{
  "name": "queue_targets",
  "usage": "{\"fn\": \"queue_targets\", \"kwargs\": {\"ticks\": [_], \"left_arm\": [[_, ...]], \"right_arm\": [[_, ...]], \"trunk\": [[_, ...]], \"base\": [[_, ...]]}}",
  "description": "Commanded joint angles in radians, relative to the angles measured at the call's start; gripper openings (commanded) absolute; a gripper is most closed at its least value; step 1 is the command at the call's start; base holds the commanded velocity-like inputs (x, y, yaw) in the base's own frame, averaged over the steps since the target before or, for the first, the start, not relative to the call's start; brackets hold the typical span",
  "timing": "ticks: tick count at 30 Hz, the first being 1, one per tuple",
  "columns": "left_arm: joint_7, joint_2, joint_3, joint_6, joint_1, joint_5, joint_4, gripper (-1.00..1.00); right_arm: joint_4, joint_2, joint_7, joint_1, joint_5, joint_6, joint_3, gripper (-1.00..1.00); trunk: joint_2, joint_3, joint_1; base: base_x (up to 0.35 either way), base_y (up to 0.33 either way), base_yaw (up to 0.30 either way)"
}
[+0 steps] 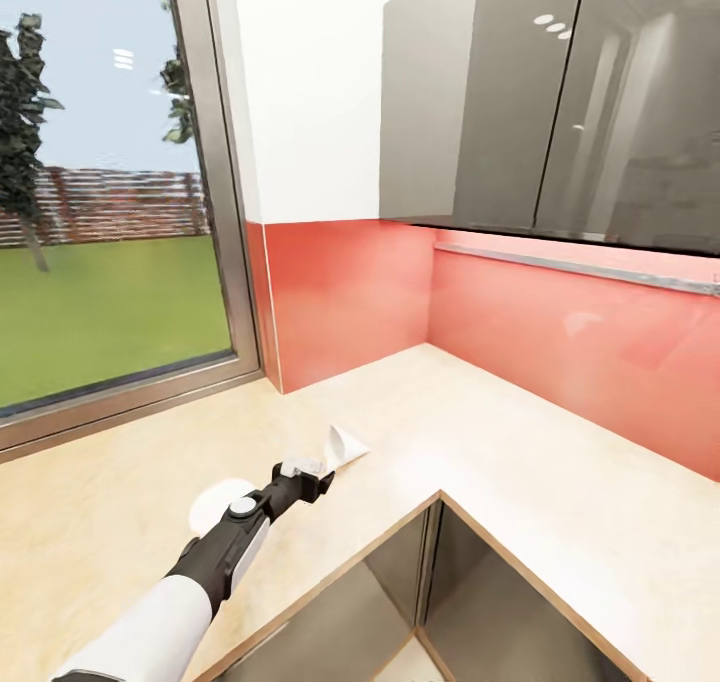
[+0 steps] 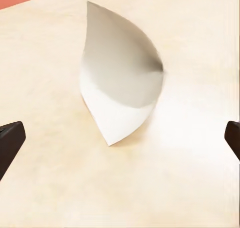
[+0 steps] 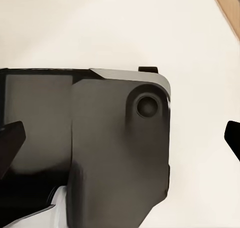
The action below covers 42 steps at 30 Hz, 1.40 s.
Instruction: Set up a coffee station on the kitchen countertop: keep the coffee maker on the countertop, move the bottle of coffee from the kitchen shelf to the counter next to the coffee maker, place a paper coffee filter on top of the coffee maker, put the saucer next to the coffee maker with the coffee cup on the saucer, and place the electric kettle next to the coffee maker.
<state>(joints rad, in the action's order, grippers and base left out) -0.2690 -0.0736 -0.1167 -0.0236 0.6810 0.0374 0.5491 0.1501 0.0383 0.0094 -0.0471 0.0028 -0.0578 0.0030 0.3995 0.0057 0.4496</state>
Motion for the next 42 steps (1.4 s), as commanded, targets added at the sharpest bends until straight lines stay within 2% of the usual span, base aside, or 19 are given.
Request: {"fn": "queue_targets", "kwargs": {"ticks": [1, 21, 42], "left_arm": [[-0.001, 0.0, 0.0, -0.002, 0.0, 0.004, 0.0, 1.0], [0.0, 0.001, -0.002, -0.002, 0.0, 0.006, 0.0, 1.0], [-0.001, 0.0, 0.0, -0.002, -0.002, 0.002, -0.009, 1.0]], "right_arm": [[-0.001, 0.0, 0.001, 0.0, 0.0, -0.004, 0.0, 1.0], [-0.002, -0.001, 0.0, 0.0, 0.002, -0.004, 0.0, 1.0], [-0.004, -0.002, -0.002, 0.0, 0.0, -0.003, -0.001, 1.0]], "trunk": [[0.001, 0.0, 0.0], [0.001, 0.0, 0.0], [0.001, 0.0, 0.0]], "base": [[0.124, 0.0, -0.232], [0.127, 0.0, -0.025], [0.028, 0.0, 0.0]]}}
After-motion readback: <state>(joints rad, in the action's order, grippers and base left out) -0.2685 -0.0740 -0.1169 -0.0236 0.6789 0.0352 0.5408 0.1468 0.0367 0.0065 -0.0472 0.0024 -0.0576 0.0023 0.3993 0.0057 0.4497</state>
